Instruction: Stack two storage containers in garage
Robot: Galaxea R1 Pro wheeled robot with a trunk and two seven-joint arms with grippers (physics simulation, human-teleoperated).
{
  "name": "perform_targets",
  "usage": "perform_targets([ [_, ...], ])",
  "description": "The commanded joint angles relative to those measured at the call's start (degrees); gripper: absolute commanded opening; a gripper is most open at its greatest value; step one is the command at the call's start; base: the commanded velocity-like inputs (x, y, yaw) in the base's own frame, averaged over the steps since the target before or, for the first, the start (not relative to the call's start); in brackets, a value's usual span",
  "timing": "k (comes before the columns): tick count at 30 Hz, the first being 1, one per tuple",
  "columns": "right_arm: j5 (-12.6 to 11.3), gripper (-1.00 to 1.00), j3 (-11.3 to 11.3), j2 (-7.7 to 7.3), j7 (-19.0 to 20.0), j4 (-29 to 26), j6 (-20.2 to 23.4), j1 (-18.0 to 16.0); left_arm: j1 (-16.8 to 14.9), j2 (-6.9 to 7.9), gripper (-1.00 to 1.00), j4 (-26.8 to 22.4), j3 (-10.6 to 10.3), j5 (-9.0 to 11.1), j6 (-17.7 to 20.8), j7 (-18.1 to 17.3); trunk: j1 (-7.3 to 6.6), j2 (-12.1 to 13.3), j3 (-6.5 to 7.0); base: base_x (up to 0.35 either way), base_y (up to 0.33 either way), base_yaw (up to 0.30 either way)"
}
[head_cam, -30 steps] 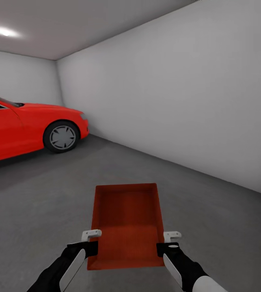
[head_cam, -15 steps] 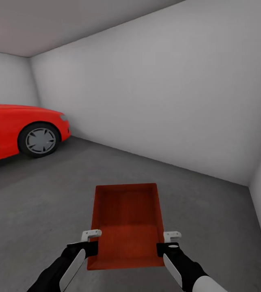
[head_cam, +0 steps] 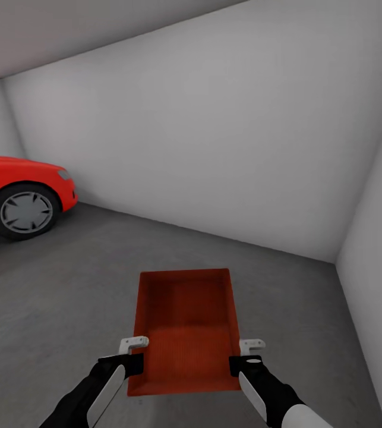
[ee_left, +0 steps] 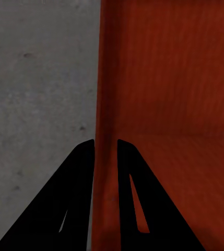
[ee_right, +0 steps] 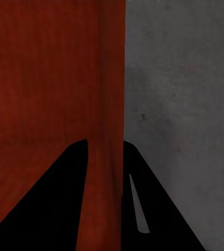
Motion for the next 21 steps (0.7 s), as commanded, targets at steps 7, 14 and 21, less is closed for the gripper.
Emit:
perform_targets([
  [7, -0.49, -1.0, -0.07, -0.08, -0.3, -0.02, 0.34, -0.01, -0.08, 0.08, -1.0, -0.86, 0.23, 0.17, -4.67, 0.54, 0.02, -0.03, -0.08, 0.275, 0.152, -0.024],
  [14, -0.49, -1.0, -0.07, -0.08, -0.32, -0.02, 0.34, -0.01, -0.08, 0.08, -1.0, -0.86, 0.23, 0.17, -4.67, 0.54, 0.02, -0.03, -0.11, 0.29, 0.162, -0.002],
  [21, -0.49, -1.0, -0.07, -0.08, -0.32, -0.02, 0.32, -0.01, -0.08, 0.08, -1.0, -0.86, 0.23, 0.17, -4.67, 0.54, 0.02, -0.03, -0.61, 0.291, 0.163, 0.0],
])
